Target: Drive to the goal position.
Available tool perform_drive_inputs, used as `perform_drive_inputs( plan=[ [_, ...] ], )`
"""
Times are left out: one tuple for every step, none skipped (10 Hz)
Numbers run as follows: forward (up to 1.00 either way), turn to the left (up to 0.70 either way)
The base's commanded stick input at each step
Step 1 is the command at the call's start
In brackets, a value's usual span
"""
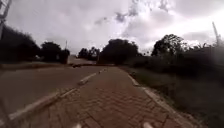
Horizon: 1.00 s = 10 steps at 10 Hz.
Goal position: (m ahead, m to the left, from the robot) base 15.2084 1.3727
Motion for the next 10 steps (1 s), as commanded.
perform_drive_inputs(
  plan=[
    [0.5, 0.0],
    [0.5, 0.0],
    [0.5, 0.0],
    [0.5, 0.0],
    [0.5, 0.0],
    [0.5, 0.0],
    [0.5, 0.0],
    [0.5, 0.0],
    [0.5, 0.0],
    [0.5, 0.0]
  ],
)
